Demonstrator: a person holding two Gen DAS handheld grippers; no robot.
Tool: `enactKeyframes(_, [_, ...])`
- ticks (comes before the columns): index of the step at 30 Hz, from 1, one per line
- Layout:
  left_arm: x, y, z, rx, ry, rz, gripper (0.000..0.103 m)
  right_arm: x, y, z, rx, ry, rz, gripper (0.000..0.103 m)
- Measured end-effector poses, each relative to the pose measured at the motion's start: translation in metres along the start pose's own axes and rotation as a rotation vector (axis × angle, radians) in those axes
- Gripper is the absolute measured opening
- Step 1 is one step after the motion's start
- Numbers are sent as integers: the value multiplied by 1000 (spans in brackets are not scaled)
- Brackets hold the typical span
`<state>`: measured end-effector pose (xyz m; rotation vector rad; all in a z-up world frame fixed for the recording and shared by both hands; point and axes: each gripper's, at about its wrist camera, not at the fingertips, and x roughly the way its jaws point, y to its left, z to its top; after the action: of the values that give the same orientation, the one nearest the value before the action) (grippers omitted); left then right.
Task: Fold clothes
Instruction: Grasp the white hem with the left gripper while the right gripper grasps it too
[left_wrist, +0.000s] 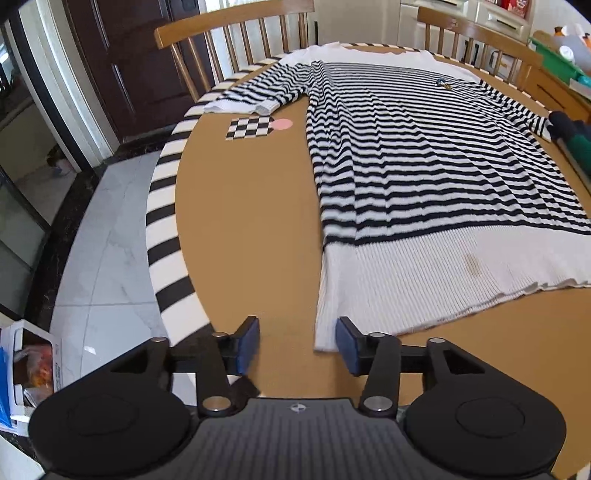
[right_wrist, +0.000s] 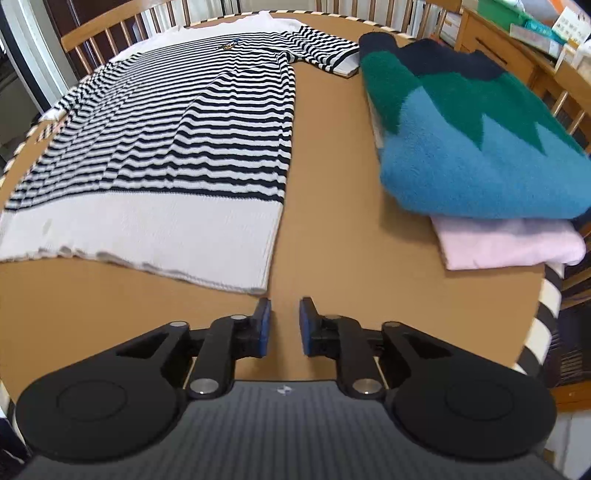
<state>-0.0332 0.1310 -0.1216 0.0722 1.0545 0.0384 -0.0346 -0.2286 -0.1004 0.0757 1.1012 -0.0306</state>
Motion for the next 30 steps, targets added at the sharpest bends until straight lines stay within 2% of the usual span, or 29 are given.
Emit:
enactKeyframes(4, [-10, 7, -2, 42, -28, -40, 54, -14, 7, -14, 9, -33, -63, 22])
enactKeyframes(8, [-16, 20, 10, 98, -121, -105, 58, -29, 29, -17, 80, -93, -75, 23])
enactKeyframes(12, [-14, 46, 28, 159, -247, -227, 59, -41, 82, -4, 138, -211, -69, 23])
enactKeyframes(14, [-8, 63, 38, 192, -283, -285, 59, -43, 118, 5, 174, -265, -54, 23])
enactKeyframes(16, [-3, 84, 50, 203, -295, -342, 59, -41, 160, 16, 199, -300, -39, 24])
enactKeyframes(18, [2, 108, 61, 210, -307, -402, 59, -32, 207, 30, 171, -311, -3, 26])
enactKeyframes(21, [9, 138, 77, 243, -306, -424, 60, -19, 271, 50, 122, -305, 5, 26])
enactKeyframes(25, [24, 171, 102, 260, -286, -466, 60, -12, 326, 66, 153, -320, 63, 26])
enactKeyframes(30, [55, 188, 149, 291, -323, -518, 59, 7, 349, 89, 168, -330, 43, 26])
